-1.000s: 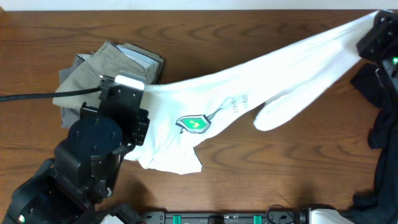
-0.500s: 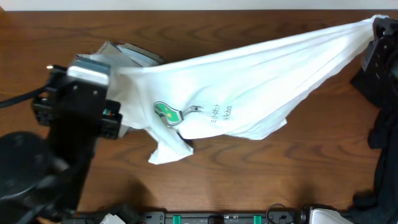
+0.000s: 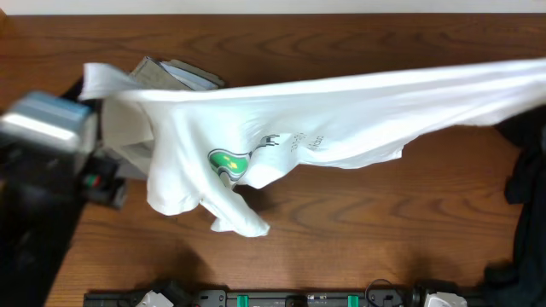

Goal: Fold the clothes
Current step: 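Grasp T-shirt with left gripper and pull it leftward, stretching it, then lay the stretched T-shirt flat on the table with both grippers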

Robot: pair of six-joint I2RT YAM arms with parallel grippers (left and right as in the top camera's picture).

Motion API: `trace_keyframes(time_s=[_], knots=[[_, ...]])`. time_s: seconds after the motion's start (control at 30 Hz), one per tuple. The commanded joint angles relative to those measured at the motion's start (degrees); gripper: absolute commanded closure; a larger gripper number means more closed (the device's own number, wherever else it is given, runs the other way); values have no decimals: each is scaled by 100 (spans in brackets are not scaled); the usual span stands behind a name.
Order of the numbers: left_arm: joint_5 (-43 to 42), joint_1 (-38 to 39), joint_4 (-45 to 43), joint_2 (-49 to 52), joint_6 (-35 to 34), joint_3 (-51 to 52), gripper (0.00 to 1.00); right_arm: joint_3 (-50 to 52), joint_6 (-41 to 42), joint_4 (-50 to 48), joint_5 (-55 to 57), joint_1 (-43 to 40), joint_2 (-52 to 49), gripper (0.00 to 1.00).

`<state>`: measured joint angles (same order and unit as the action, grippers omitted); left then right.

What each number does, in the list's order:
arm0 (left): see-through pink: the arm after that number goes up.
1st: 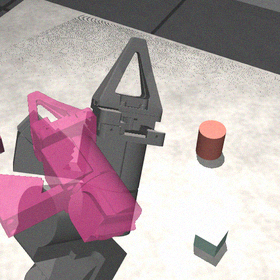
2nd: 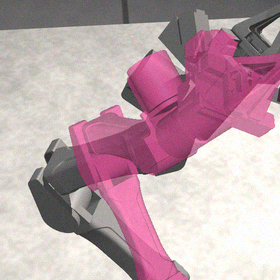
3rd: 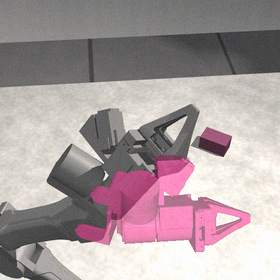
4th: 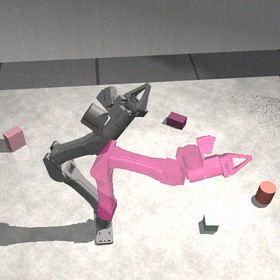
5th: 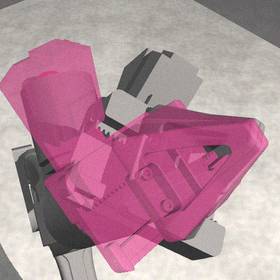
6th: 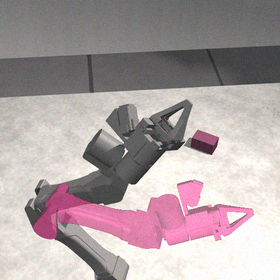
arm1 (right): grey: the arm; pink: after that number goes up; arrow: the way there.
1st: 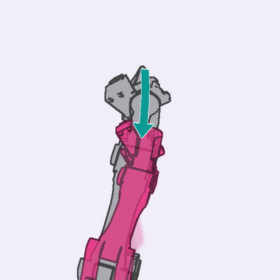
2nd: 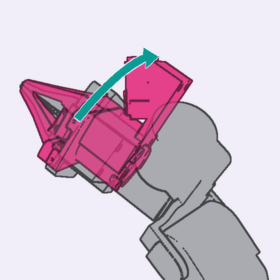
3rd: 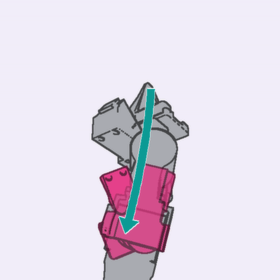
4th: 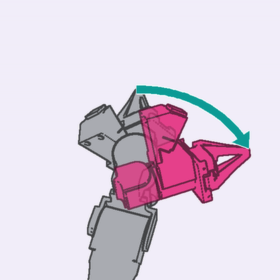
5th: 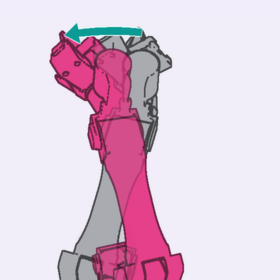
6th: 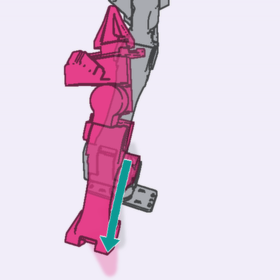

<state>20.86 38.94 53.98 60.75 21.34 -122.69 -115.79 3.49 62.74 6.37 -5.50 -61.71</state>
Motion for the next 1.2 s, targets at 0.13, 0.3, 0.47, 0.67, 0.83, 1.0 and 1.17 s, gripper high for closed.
trace_keyframes(time_s=[0.13, 0.3, 0.47, 0.67, 0.83, 1.0, 1.17], knots=[[-94, -24, 1329, 387, -181, -214, 94, -4, 136, 269, 389, -59, -157, 99], [-107, -24, 2363, 1029, -623, -214, 94, -4, 136, 634, 374, -59, -409, 99], [-227, -24, 2063, 1384, -461, -216, 94, -4, 157, 525, 455, -59, -614, 99], [-227, 76, 1272, 1394, -42, -566, 94, -9, 339, 131, 839, -59, -632, 99], [-247, 643, 1445, 1322, 63, -1213, 94, -9, 400, 210, 855, -59, -358, 99], [-243, 1143, 1753, 1132, 94, -1602, 94, -9, 485, 282, 885, -59, 98, 99], [-214, 1237, 1996, 964, 28, -1762, 94, -7, 483, 459, 885, -59, 457, 99]])
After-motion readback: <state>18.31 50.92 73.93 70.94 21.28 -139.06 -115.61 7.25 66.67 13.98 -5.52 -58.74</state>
